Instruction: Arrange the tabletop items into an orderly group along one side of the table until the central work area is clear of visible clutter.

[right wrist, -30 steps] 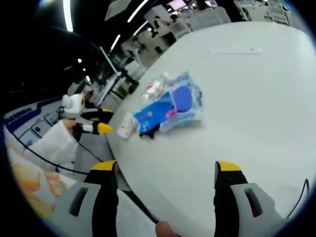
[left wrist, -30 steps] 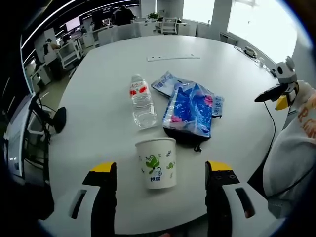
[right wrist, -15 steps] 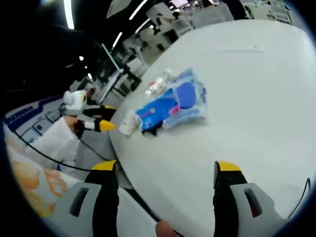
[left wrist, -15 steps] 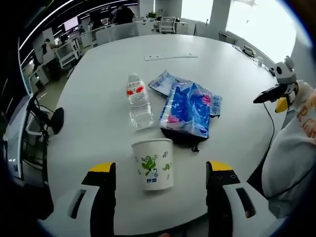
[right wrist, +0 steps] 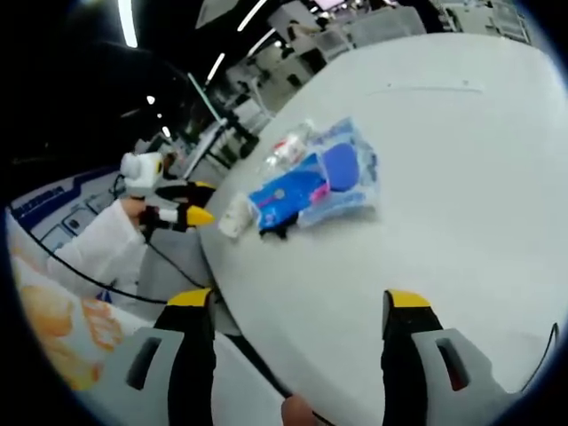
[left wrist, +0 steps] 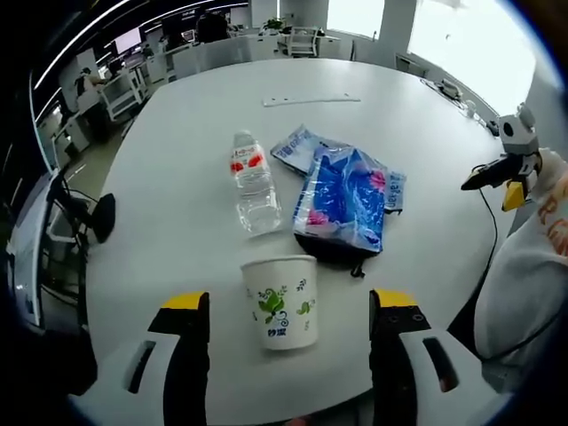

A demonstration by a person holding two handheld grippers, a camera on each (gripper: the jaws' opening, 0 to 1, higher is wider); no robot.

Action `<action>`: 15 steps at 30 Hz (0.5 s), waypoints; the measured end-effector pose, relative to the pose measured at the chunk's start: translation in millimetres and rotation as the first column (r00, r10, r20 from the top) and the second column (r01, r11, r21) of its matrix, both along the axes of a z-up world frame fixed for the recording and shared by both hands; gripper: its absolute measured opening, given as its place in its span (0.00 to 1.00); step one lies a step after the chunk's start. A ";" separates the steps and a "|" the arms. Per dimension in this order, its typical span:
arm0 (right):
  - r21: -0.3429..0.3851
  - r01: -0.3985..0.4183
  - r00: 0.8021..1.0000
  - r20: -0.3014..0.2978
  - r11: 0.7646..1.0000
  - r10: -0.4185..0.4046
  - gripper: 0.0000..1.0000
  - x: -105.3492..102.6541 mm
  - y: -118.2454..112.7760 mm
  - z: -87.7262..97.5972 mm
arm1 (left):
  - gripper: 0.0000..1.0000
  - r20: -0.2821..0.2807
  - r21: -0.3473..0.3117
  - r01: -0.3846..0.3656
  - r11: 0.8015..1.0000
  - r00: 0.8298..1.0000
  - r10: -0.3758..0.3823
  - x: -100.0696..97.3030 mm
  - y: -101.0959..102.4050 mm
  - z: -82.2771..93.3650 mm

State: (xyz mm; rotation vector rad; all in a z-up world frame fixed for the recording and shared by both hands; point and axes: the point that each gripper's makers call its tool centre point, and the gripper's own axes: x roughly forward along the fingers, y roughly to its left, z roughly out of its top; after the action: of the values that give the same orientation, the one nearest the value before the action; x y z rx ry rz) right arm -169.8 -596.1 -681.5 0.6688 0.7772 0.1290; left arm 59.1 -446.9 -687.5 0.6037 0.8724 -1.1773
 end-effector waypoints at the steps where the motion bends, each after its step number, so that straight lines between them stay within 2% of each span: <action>1: 0.000 0.002 1.000 0.000 1.000 -0.002 0.76 0.3 -1.2 -0.2 | 0.74 -0.001 -0.001 -0.004 1.000 1.000 0.004 2.0 -1.2 -0.5; 4: 0.002 0.006 1.000 -0.002 1.000 -0.006 0.76 0.7 -3.6 -1.3 | 0.74 -0.015 -0.002 -0.034 0.999 0.999 0.034 7.5 -3.6 -1.2; 9: 0.015 0.016 1.000 -0.003 1.000 -0.016 0.75 0.6 -5.2 -2.4 | 0.72 -0.028 -0.037 -0.050 0.998 0.998 0.049 12.1 -12.9 4.4; 15: 0.019 0.034 0.999 -0.009 0.999 -0.034 0.75 0.7 -9.4 -3.4 | 0.68 -0.031 -0.042 -0.062 0.997 0.998 0.061 18.9 -21.0 3.8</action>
State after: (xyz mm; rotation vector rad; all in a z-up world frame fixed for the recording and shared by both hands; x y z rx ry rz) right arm -169.1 -605.5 -684.9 0.7006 0.7735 0.1027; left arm 78.0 -467.9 -683.7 0.5217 0.8829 -1.1491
